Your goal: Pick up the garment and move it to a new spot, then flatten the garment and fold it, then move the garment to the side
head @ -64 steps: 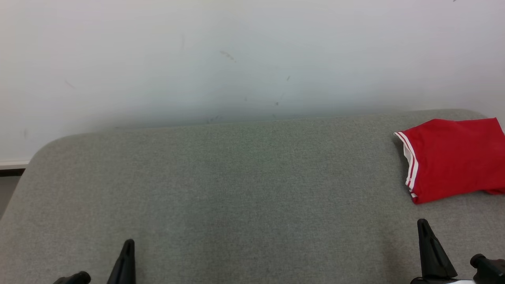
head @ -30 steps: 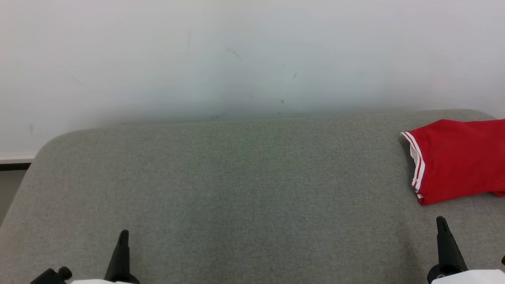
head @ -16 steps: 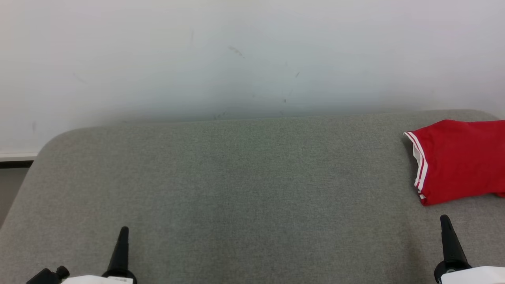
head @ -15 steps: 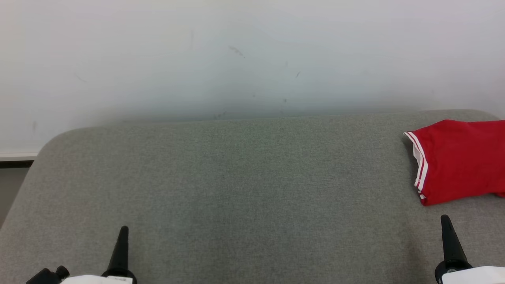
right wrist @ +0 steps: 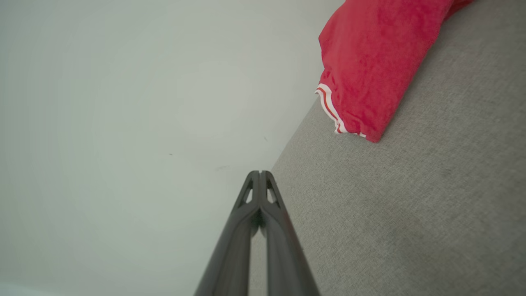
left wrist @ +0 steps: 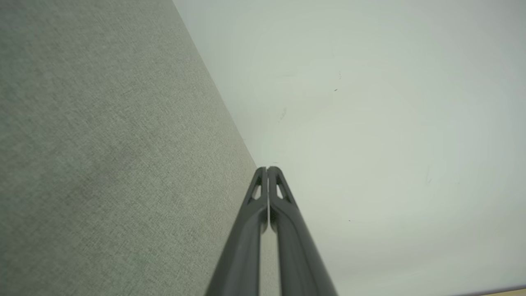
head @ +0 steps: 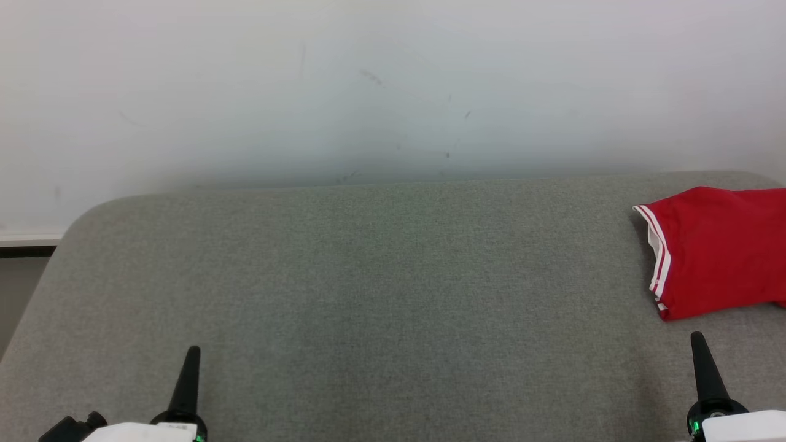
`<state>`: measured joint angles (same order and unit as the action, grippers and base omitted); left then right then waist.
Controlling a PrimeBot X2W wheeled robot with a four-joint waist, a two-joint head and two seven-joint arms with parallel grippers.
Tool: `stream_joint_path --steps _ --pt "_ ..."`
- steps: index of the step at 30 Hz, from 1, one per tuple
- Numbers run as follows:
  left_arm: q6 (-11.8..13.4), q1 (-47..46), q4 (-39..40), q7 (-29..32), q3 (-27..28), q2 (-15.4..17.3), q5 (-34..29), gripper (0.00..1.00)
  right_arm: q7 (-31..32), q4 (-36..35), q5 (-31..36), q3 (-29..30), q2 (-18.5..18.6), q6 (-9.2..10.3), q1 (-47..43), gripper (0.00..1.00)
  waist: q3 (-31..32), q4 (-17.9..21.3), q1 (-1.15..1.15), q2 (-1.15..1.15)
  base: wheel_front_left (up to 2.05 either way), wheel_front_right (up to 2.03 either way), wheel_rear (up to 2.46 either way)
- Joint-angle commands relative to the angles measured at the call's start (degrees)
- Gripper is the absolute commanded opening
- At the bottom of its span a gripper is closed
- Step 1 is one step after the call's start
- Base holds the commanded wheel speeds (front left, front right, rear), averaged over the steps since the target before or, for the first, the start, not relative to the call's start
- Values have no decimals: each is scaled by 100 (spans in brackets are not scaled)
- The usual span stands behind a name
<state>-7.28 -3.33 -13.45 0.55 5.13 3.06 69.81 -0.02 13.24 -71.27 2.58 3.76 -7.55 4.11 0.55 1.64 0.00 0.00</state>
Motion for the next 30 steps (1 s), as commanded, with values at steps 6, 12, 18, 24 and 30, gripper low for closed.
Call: stream_joint_path --steps 6,12,18,24,30 --pt "-24 -137 16 114 49 18 414 0 106 -4 -390 79 6 8 126 0 -9 -21 0 0 0 0 0" --pt "-26 -162 3 198 66 13 705 0 186 9 -677 122 0 8 147 0 -18 -40 0 0 0 0 0" --pt "-27 -194 -7 272 84 8 995 0 259 20 -954 162 -9 9 169 0 -26 -59 0 0 0 0 0" --pt "-29 -216 -20 353 98 5 1280 0 343 32 -1196 204 -16 9 179 0 -35 -79 0 0 0 0 0" --pt "-31 -248 -31 407 112 0 1515 0 411 46 -1444 242 -25 10 191 0 -44 -98 0 0 0 0 0"
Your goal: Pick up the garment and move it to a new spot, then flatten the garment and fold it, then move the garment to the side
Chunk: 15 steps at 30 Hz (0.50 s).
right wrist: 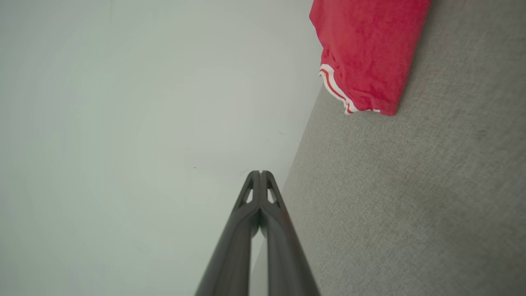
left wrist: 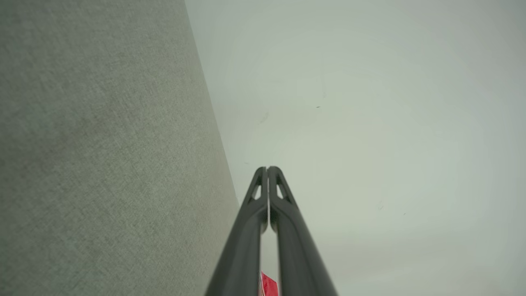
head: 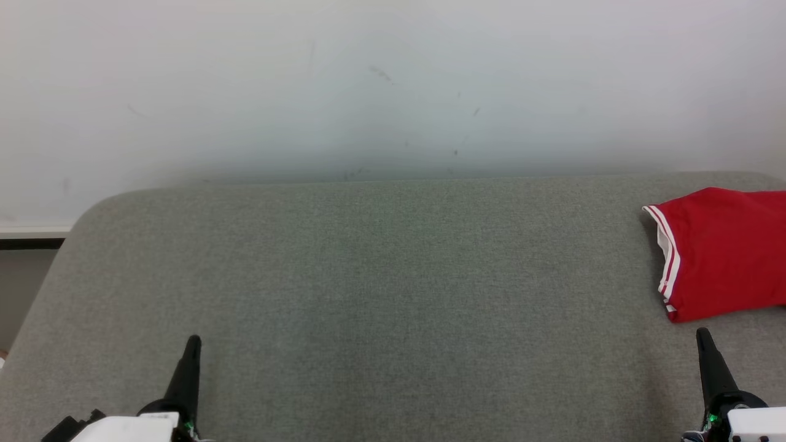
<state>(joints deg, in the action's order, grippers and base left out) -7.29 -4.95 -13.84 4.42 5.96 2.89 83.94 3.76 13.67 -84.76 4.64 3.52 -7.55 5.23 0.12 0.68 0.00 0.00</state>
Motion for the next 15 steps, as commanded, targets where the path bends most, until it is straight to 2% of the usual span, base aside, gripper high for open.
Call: stream_joint_path --steps 1,15 --pt "-30 -89 6 37 32 15 151 0 39 5 -134 42 -2 10 83 0 -2 -6 0 0 0 0 0" --pt "-33 -137 -19 170 60 5 646 0 190 28 -635 115 -15 11 106 0 -21 -48 0 0 0 0 0"
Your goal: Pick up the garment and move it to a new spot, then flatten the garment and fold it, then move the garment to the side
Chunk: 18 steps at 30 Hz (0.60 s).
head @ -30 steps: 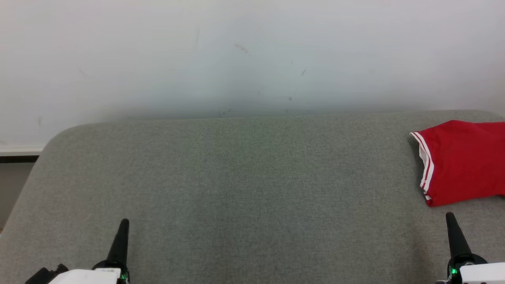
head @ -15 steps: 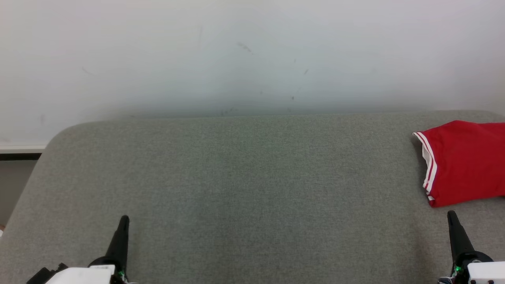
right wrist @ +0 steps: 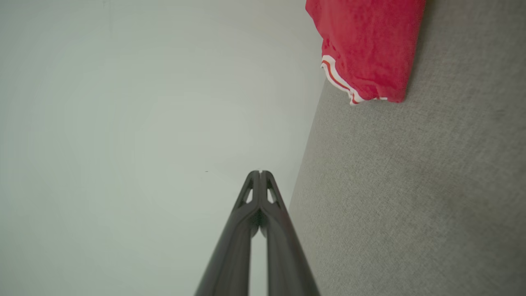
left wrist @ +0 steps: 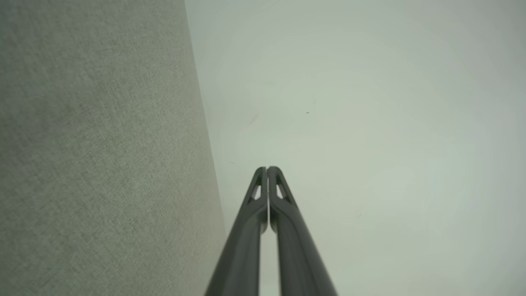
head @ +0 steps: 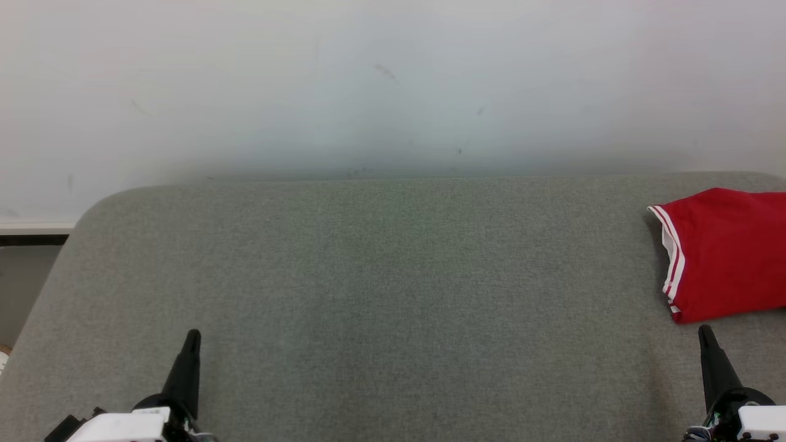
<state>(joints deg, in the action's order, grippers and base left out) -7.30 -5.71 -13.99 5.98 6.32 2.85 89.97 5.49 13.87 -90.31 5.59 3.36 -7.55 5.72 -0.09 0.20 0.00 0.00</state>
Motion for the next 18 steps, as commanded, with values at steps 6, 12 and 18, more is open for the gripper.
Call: stream_joint_path --steps 6,12,18 --pt "-34 -79 -14 78 37 6 291 0 81 21 -278 55 -5 12 75 0 -9 -20 0 0 0 0 0" --pt "-34 -77 -13 79 34 6 278 0 88 21 -253 58 -9 12 75 0 -9 -20 0 0 0 0 0" --pt "-34 -76 -13 79 34 6 278 0 93 21 -246 63 -13 12 75 0 -9 -20 0 0 0 0 0"
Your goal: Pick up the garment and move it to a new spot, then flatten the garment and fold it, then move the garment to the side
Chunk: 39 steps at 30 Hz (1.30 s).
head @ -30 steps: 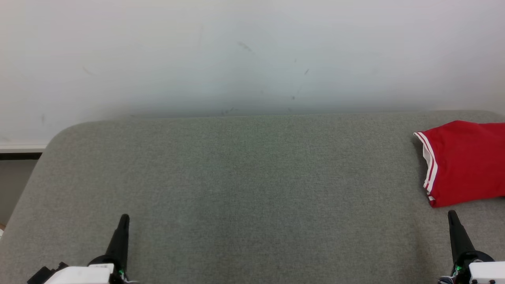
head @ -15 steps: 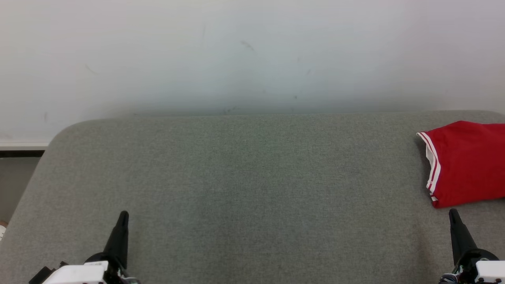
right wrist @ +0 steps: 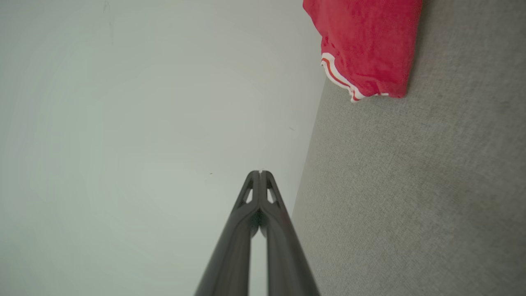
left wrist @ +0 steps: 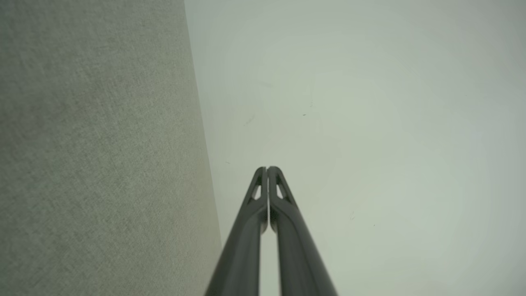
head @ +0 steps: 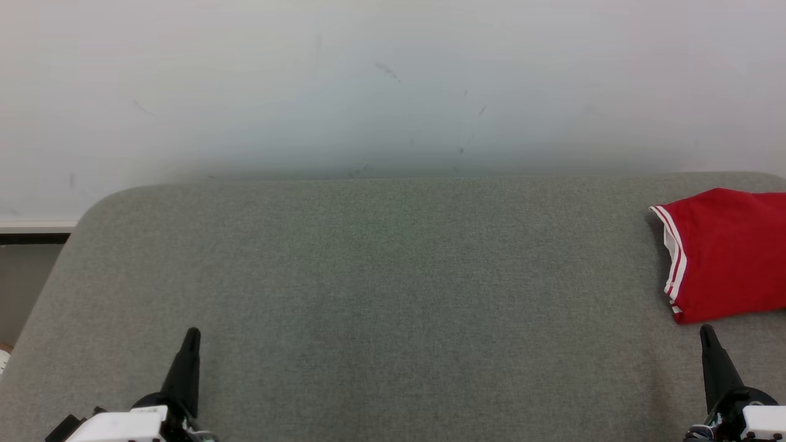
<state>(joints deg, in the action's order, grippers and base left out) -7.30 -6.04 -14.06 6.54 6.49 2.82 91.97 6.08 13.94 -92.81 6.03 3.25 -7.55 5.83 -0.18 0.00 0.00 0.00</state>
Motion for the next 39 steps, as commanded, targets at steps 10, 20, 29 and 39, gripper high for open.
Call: stream_joint_path --steps 10,20,29,39 --pt "-34 -42 -5 21 16 10 79 0 30 15 14 28 -8 12 65 0 0 0 0 0 0 0 0" --pt "-34 -42 -5 21 16 10 79 0 31 16 21 34 -9 12 66 0 0 0 0 0 0 0 0" --pt "-35 -42 -5 21 16 10 80 0 31 16 28 39 -13 12 66 0 0 0 0 0 0 0 0" --pt "-35 -42 -4 20 15 10 80 0 36 16 34 44 -17 12 67 0 0 0 0 0 0 0 0"
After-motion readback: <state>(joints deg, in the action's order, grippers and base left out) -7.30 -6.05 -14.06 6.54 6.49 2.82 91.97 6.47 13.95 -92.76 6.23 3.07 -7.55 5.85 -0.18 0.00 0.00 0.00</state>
